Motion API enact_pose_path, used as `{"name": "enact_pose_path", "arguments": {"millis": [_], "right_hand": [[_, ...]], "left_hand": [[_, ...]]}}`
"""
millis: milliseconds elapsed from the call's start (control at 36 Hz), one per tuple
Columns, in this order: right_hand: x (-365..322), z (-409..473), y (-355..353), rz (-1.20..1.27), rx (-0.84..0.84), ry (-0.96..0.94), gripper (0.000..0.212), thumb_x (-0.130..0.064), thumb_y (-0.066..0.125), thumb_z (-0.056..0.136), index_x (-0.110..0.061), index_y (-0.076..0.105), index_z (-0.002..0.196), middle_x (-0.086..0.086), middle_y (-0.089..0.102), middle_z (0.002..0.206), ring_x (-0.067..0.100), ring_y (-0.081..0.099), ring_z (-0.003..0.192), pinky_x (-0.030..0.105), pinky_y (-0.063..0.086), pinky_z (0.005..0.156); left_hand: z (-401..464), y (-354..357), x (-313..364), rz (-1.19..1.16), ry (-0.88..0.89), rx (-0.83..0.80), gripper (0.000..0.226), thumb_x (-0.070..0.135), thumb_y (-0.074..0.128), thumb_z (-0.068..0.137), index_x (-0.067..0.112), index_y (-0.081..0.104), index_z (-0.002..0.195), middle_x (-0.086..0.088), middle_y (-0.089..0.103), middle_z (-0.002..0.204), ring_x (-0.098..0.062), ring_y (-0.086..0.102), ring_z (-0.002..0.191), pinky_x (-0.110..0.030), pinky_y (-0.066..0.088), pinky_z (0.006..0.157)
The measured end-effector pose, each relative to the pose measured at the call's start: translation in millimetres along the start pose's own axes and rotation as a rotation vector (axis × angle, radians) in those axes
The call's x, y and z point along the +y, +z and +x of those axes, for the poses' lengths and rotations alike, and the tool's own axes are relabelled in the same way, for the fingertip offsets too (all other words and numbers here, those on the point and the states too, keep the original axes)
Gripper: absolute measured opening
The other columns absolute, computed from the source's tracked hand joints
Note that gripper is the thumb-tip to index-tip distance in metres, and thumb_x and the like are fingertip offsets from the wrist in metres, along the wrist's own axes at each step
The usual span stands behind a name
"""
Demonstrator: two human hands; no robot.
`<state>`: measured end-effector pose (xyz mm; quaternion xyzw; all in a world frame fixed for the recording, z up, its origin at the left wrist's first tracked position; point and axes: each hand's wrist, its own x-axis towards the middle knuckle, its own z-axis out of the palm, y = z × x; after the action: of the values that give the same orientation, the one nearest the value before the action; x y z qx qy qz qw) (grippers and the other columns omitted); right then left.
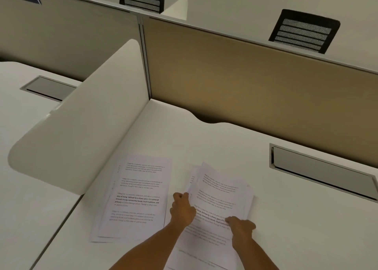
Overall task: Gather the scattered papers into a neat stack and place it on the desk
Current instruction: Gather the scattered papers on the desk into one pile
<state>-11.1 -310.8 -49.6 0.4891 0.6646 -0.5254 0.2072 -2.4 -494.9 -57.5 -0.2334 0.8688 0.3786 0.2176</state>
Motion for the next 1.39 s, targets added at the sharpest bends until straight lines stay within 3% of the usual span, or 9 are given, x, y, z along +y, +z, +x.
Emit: {"name": "enact_pose_path", "arguments": {"millis": [167, 306, 444, 583, 722, 917, 1056, 1250, 1389], "right_hand": [[2, 4, -4, -0.100, -0.097, 0.107, 0.039, 0.000, 0.076, 0.081, 0.013, 0.062, 0.115, 0.025, 0.059, 0.128, 0.040, 0.054, 0.120, 0.052, 0.041, 0.105], [5, 7, -9, -0.082, -0.088, 0.008, 0.049, 0.005, 0.071, 0.079, 0.011, 0.056, 0.125, 0.026, 0.064, 0.118, 0.043, 0.061, 0.109, 0.050, 0.052, 0.096], [4, 3, -11, -0.298, -0.007, -0.016, 0.046, -0.015, 0.073, 0.082, 0.006, 0.060, 0.121, 0.019, 0.059, 0.122, 0.036, 0.053, 0.117, 0.047, 0.040, 0.110], [11, 1, -16, -0.180, -0.095, -0.050, 0.061, -0.013, 0.078, 0.078, 0.005, 0.054, 0.131, 0.024, 0.061, 0.125, 0.042, 0.052, 0.122, 0.053, 0.047, 0.105], [17, -2, -33, 0.047, -0.214, -0.084, 0.064, -0.001, 0.079, 0.079, 0.007, 0.051, 0.136, 0.026, 0.061, 0.130, 0.042, 0.059, 0.119, 0.057, 0.045, 0.108], [23, -7, -68, 0.259, -0.428, -0.080, 0.052, -0.019, 0.090, 0.067, -0.005, 0.069, 0.112, 0.020, 0.076, 0.106, 0.036, 0.073, 0.096, 0.050, 0.059, 0.087], [25, -17, -89, 0.319, -0.642, -0.122, 0.054, -0.011, 0.087, 0.072, -0.009, 0.067, 0.122, 0.017, 0.074, 0.119, 0.038, 0.071, 0.108, 0.063, 0.049, 0.100], [21, -32, -102, 0.334, -0.737, -0.204, 0.053, -0.005, 0.081, 0.078, -0.010, 0.064, 0.127, 0.019, 0.071, 0.124, 0.040, 0.068, 0.113, 0.066, 0.046, 0.101], [14, -38, -99, 0.295, -0.617, -0.252, 0.053, -0.003, 0.079, 0.078, -0.004, 0.061, 0.128, 0.020, 0.072, 0.120, 0.041, 0.068, 0.110, 0.063, 0.048, 0.102]], "left_hand": [[-4, -3, -3, -0.137, 0.042, -0.043, 0.059, 0.016, 0.065, 0.090, 0.012, 0.032, 0.138, -0.013, 0.045, 0.133, -0.024, 0.060, 0.109, -0.031, 0.057, 0.093], [-10, -6, -2, -0.340, -0.060, -0.076, 0.099, 0.009, 0.074, 0.083, 0.013, 0.000, 0.149, -0.014, 0.054, 0.136, -0.025, 0.063, 0.112, -0.033, 0.053, 0.096], [-18, -10, -12, -0.487, -0.070, -0.134, 0.053, 0.005, 0.078, 0.078, -0.002, 0.056, 0.126, -0.019, 0.063, 0.129, -0.028, 0.065, 0.112, -0.041, 0.052, 0.101], [-37, -10, -5, -0.513, -0.053, -0.172, 0.079, 0.006, 0.072, 0.085, 0.004, 0.028, 0.150, -0.011, 0.042, 0.149, -0.021, 0.049, 0.130, -0.030, 0.043, 0.107], [-49, -13, -5, -0.592, 0.035, -0.145, 0.047, -0.010, 0.066, 0.082, 0.000, 0.059, 0.127, -0.019, 0.066, 0.126, -0.029, 0.064, 0.115, -0.043, 0.052, 0.101], [-66, -35, -1, -0.671, 0.137, -0.255, 0.050, 0.003, 0.076, 0.079, 0.012, 0.063, 0.126, -0.004, 0.072, 0.120, -0.020, 0.069, 0.110, -0.042, 0.054, 0.100], [-82, -52, 3, -0.701, 0.161, -0.324, 0.044, 0.003, 0.076, 0.079, 0.016, 0.066, 0.120, -0.005, 0.074, 0.118, -0.023, 0.070, 0.109, -0.044, 0.056, 0.096], [-102, -55, 4, -0.721, 0.116, -0.230, 0.045, 0.001, 0.076, 0.078, 0.014, 0.065, 0.120, -0.008, 0.074, 0.115, -0.028, 0.071, 0.106, -0.050, 0.056, 0.093], [-113, -54, 1, -0.755, 0.099, -0.182, 0.042, 0.006, 0.080, 0.073, 0.023, 0.069, 0.111, 0.002, 0.078, 0.106, -0.018, 0.075, 0.095, -0.035, 0.062, 0.078]]}}
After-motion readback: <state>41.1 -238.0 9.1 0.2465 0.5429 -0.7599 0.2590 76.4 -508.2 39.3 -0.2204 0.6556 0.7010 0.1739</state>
